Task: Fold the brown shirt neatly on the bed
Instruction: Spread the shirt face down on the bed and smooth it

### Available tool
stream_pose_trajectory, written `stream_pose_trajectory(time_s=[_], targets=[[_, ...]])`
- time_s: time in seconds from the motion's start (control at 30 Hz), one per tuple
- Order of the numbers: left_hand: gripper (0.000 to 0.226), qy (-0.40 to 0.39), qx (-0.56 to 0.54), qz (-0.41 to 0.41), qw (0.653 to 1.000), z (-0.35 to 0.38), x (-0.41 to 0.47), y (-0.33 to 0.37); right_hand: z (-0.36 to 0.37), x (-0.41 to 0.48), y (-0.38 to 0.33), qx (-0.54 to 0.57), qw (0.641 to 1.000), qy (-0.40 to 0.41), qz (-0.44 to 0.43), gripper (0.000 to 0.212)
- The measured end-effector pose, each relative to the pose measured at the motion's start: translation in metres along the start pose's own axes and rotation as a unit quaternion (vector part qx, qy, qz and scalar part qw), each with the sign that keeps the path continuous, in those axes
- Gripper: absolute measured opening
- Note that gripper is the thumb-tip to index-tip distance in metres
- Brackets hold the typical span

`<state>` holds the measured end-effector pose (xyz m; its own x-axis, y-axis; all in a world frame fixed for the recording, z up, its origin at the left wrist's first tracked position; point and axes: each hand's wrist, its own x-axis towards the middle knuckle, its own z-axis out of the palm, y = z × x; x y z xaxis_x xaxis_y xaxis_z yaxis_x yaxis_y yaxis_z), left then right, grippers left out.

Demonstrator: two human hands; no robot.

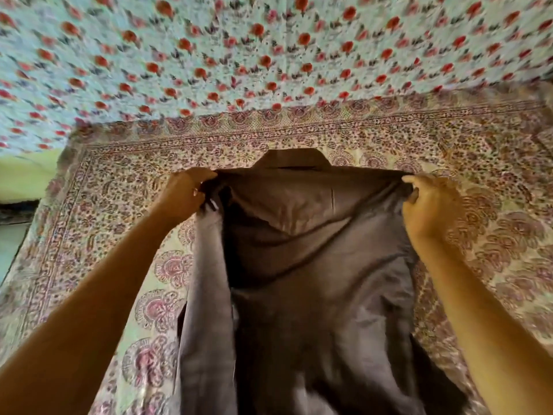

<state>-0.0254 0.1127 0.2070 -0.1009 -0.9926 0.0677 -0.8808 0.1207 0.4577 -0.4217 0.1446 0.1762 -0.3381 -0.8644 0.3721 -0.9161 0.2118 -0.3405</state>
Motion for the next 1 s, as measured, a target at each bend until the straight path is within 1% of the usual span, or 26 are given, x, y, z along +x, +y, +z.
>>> stream_pose_trajectory(time_s=[0.03,0.1,0.17,0.23,0.27,0.33,0.37,0.4,0.43,0.47,0.53,0.63,0.67,0.7,0.73,0.77,0.8,0.83,0.87,0.9,0.93,1.0], targets=[[0.045,0.004,0.011,0.015,1.0,0.008,0.013,-0.006,0.016,0.01,-0.006,-0.014,1.0,0.001,0.002,0.042],[0.044,0.004,0.031,0.041,0.999,0.027,0.038,-0.02,0.049,0.029,-0.015,-0.027,0.999,-0.025,0.008,0.044],[0.041,-0.001,0.039,0.013,0.999,0.057,0.086,-0.044,0.097,0.063,-0.018,-0.025,0.999,-0.038,0.026,0.043],[0.034,-0.02,0.04,0.005,0.999,0.069,0.111,-0.053,0.106,0.081,-0.027,-0.006,0.998,-0.064,0.023,0.043],[0.034,-0.03,0.06,-0.007,0.998,0.083,0.124,-0.061,0.121,0.087,-0.028,0.0,0.995,-0.094,0.025,0.046],[0.042,-0.083,0.114,-0.068,0.988,0.122,0.143,-0.074,0.163,0.086,-0.032,0.003,0.979,-0.197,0.046,0.057],[0.045,-0.113,0.117,-0.096,0.982,0.145,0.143,-0.081,0.187,0.072,-0.032,0.004,0.969,-0.244,0.049,0.061],[0.045,-0.132,0.095,-0.122,0.979,0.165,0.139,-0.086,0.205,0.058,-0.031,0.006,0.963,-0.267,0.044,0.062],[0.048,-0.135,0.071,-0.139,0.979,0.183,0.132,-0.092,0.22,0.041,-0.03,0.011,0.962,-0.27,0.029,0.061],[0.056,-0.123,0.047,-0.155,0.979,0.198,0.125,-0.1,0.232,0.023,-0.029,0.012,0.964,-0.266,0.006,0.059],[0.06,-0.092,0.03,-0.192,0.977,0.216,0.1,-0.111,0.25,-0.012,-0.022,-0.002,0.963,-0.267,-0.043,0.056],[0.072,-0.064,0.04,-0.209,0.975,0.226,0.055,-0.115,0.258,-0.052,-0.009,-0.048,0.959,-0.267,-0.082,0.058],[0.071,-0.047,0.05,-0.211,0.975,0.226,0.042,-0.116,0.258,-0.059,-0.004,-0.063,0.956,-0.275,-0.085,0.061],[0.063,-0.025,0.052,-0.213,0.975,0.224,0.032,-0.118,0.257,-0.062,0.001,-0.078,0.952,-0.284,-0.088,0.063],[0.052,0.005,0.045,-0.217,0.975,0.221,0.027,-0.123,0.256,-0.061,0.006,-0.093,0.948,-0.292,-0.091,0.063],[0.041,0.029,0.015,-0.244,0.969,0.212,0.026,-0.132,0.255,-0.058,0.009,-0.106,0.943,-0.302,-0.091,0.062],[0.033,0.055,-0.031,-0.277,0.959,0.203,0.027,-0.143,0.253,-0.053,0.011,-0.12,0.937,-0.317,-0.089,0.061],[0.03,0.076,-0.08,-0.322,0.94,0.19,0.028,-0.154,0.252,-0.048,0.012,-0.131,0.929,-0.336,-0.085,0.062],[0.031,0.098,-0.118,-0.361,0.92,0.177,0.031,-0.165,0.25,-0.043,0.012,-0.142,0.92,-0.356,-0.08,0.062],[0.033,0.115,-0.131,-0.396,0.902,0.165,0.034,-0.176,0.248,-0.038,0.012,-0.151,0.913,-0.373,-0.074,0.062],[0.032,0.118,-0.12,-0.423,0.89,0.154,0.036,-0.187,0.245,-0.036,0.008,-0.161,0.906,-0.385,-0.066,0.063],[0.03,0.103,-0.049,-0.436,0.893,0.139,0.037,-0.201,0.24,-0.038,-0.003,-0.164,0.904,-0.393,-0.04,0.064]])
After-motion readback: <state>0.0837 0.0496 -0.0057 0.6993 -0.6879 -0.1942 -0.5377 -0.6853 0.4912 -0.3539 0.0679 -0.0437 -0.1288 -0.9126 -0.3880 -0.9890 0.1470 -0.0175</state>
